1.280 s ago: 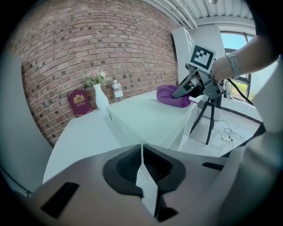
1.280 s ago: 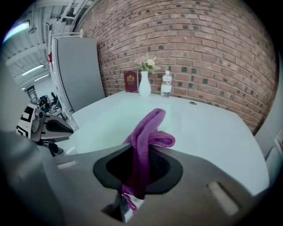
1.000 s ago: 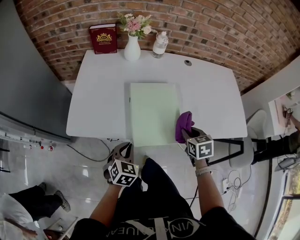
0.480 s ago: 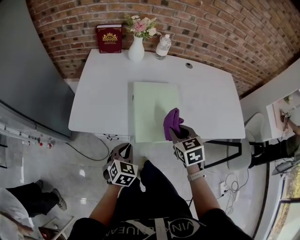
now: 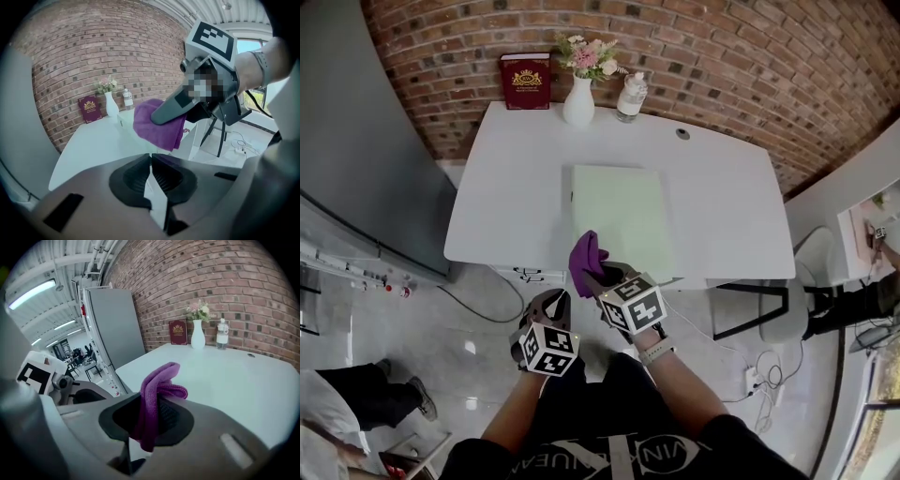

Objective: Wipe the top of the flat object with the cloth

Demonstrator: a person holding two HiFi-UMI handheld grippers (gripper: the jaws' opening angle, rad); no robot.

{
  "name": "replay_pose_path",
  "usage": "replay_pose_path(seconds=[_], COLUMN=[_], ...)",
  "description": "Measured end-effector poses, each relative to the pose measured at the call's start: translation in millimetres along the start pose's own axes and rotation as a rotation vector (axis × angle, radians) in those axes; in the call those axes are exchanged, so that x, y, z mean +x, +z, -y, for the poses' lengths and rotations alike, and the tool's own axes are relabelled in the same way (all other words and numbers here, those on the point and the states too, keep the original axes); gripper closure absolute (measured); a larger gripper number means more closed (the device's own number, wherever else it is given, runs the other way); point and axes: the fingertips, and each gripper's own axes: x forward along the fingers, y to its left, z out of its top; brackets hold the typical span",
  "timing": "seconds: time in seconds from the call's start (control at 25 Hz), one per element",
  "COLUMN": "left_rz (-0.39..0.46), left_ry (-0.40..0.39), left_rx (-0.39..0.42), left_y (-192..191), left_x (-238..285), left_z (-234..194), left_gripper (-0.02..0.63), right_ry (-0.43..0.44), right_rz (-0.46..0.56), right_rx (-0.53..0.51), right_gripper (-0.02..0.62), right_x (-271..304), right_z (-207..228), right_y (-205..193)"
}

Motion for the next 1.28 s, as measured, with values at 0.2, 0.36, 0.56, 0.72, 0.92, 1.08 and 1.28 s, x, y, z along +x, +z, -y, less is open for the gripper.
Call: replay_pose_path(seconds=[0.2,0.36,0.56,0.72,0.92,1.08,1.28], left_rz=[0.018,0.023,0.032,0.035,0.037,0.031,0.022], left_ry=[0.005,-0.003,-0.005,-0.003,0.009,0.020,0.056], left_rx=[0.002,0.017,0.035,0.034,0.030,0.030,0.008], left_y=[11,19,30,36,40,39,41], left_x=[2,10,15,18,20,20,16], left_z=[0,4,9,10,9,9,7], left_gripper=[0.592,0.592,0.592,0.592,0.592,0.592,0.592], right_ry=[-0.027,-0.051,-0.068,-0.117,-0.177,-0.215,-0.235], right_rz=[-0.028,-0.028,-0.042,-0.058,-0.063,-0.061,-0.064], right_rx=[-0.016,0.002,0.014,0.026,0.055,0.071,0.083], right_gripper=[0.528,0.528,0.528,0.528,0.528,0.528,0.528], right_x=[5,1,-11,-28,-49,-64,-81], right_z=[7,18,31,52,83,101,117], right_y=[-9,-15,-24,-34,-47,-55,-65])
